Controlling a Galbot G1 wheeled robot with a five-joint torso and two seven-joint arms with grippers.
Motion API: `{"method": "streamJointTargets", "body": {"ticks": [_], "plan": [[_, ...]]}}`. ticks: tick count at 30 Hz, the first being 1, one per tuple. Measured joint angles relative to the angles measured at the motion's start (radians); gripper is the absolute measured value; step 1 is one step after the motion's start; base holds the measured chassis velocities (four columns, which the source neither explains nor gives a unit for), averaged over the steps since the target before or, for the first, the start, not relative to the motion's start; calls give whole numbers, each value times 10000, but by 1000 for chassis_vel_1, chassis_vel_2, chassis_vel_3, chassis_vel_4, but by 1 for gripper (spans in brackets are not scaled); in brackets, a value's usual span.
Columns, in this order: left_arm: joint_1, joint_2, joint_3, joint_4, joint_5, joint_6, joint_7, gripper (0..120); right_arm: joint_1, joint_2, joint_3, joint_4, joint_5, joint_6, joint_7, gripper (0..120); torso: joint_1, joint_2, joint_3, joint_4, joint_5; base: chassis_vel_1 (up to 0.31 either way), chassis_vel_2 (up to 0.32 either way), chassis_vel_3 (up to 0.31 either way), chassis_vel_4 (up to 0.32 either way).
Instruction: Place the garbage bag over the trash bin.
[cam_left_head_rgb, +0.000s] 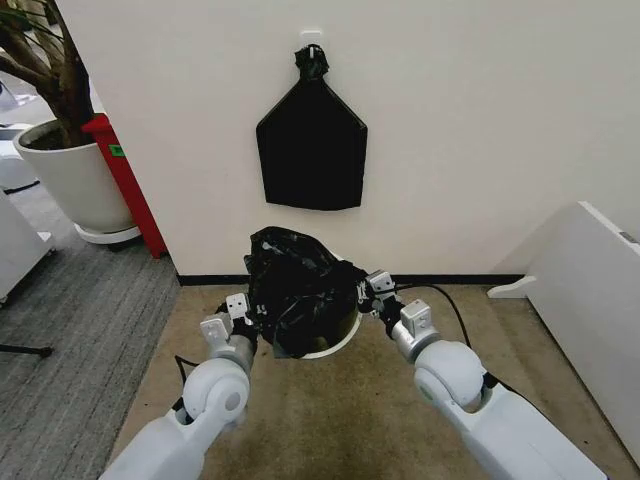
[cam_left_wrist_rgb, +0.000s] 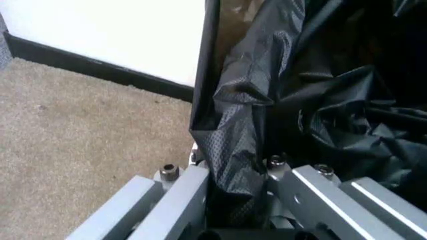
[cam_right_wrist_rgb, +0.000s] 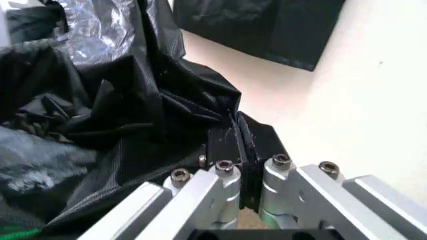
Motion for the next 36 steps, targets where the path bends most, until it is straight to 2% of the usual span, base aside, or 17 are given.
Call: {"method": "streamJointTargets", "body": {"ticks": [9, 17, 19, 26, 27, 35, 36], "plan": [[-21, -32, -104, 44, -37, -46, 6, 1, -734, -163, 490, -59, -309, 352, -322, 0, 0, 0, 0, -2, 0, 0, 0, 0, 0], [5, -41, -130, -76, -83, -47, 5, 1, -784, -166, 603, -266, -376, 413, -357, 0, 0, 0, 0, -1, 0, 0, 0, 0, 0], [6, -29, -140, -76, -84, -48, 4, 1, -788, -163, 659, -225, -386, 378, -341, 3, 0, 0, 0, -1, 0, 0, 0, 0, 0], [0, -172, -134, 186, -26, -122, 5, 1, -620, -270, 1331, 640, -1152, 306, -502, 31, 0, 0, 0, 0, -1, 0, 0, 0, 0], [0, -172, -134, 186, -26, -122, 5, 1, -620, -270, 1331, 640, -1152, 306, -502, 31, 0, 0, 0, 0, -1, 0, 0, 0, 0], [59, -367, -70, 392, 123, -161, 20, 1, -729, -345, 1272, 1727, -2476, 481, -886, 65, 0, 0, 0, -1, -2, 0, 0, 0, 0], [59, -367, -70, 392, 123, -161, 20, 1, -729, -345, 1272, 1727, -2476, 481, -886, 65, 0, 0, 0, -1, -2, 0, 0, 0, 0]]}}
